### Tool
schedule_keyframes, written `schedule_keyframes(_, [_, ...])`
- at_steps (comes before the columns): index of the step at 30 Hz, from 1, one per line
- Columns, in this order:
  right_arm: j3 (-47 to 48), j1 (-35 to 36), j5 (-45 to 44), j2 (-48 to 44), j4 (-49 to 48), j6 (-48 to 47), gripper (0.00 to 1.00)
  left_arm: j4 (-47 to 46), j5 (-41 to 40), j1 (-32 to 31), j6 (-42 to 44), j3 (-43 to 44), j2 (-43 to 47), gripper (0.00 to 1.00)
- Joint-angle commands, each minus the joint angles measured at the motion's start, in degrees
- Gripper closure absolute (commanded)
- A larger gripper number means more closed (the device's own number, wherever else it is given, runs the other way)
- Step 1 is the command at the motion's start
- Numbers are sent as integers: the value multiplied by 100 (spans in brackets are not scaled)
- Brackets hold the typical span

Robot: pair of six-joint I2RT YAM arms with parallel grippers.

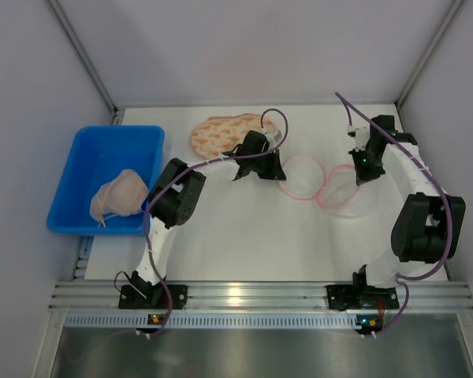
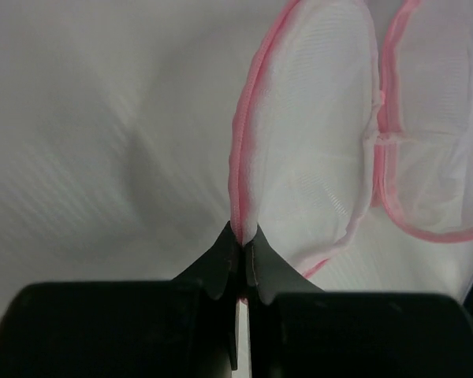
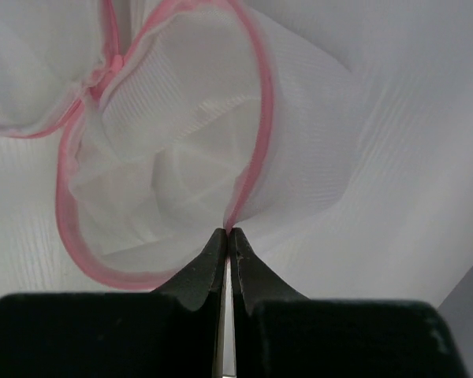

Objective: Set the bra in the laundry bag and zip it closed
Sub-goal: Adjust the laundry bag at the center of the board.

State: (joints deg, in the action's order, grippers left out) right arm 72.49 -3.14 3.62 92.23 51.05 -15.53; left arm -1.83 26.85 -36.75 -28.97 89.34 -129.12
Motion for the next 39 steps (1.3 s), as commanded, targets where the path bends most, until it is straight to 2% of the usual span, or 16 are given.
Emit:
schedule_keyframes(1, [450, -291, 104, -652, 98, -248, 100, 67, -661, 80, 751, 39, 1315, 100])
schedule_keyframes(5, [319, -723, 174, -1004, 160, -503, 100, 700, -1234, 54, 1533, 39, 2039, 100])
schedule_keyframes(9, [-242, -978, 358, -909, -50, -627, 100, 982, -1147, 45, 1561, -231, 2102, 100])
schedule_keyframes(14, [-665, -1013, 675, -339, -578, -416, 100, 965, -796, -51, 1079, -365, 1514, 100])
schedule_keyframes(18, [-798, -1005, 553, 49, -1061, -319, 100, 719, -620, -43, 806, -242, 864, 100])
schedule_keyframes(24, [-763, -1022, 289, 313, -1404, -135, 99, 666, -760, -16, 744, 31, 485, 100])
schedule_keyframes(27, [-588, -1049, 227, 393, -1274, -108, 87, 823, -612, 10, 901, 101, 580, 78])
schedule_keyframes(28, [-535, -1066, 288, 358, -1212, -108, 78, 929, -533, 28, 1111, 119, 798, 60])
schedule_keyframes(29, [-421, -1066, 332, 253, -1142, -99, 73, 1043, -506, 28, 1226, 145, 949, 52])
schedule_keyframes(30, [-359, -1084, 367, 174, -1028, -91, 59, 1374, -488, 28, 1340, 197, 1289, 47])
schedule_keyframes(31, [-280, -1075, 446, 103, -931, -73, 52, 1561, -523, 28, 1611, 224, 1476, 38])
schedule_keyframes(34, [133, -1075, 561, -125, -554, -56, 31, 2394, -654, 36, 2087, 286, 2257, 31])
schedule_keyframes(39, [792, -1075, 868, -538, -104, -47, 7, 3538, -786, 352, 2589, 110, 3496, 21])
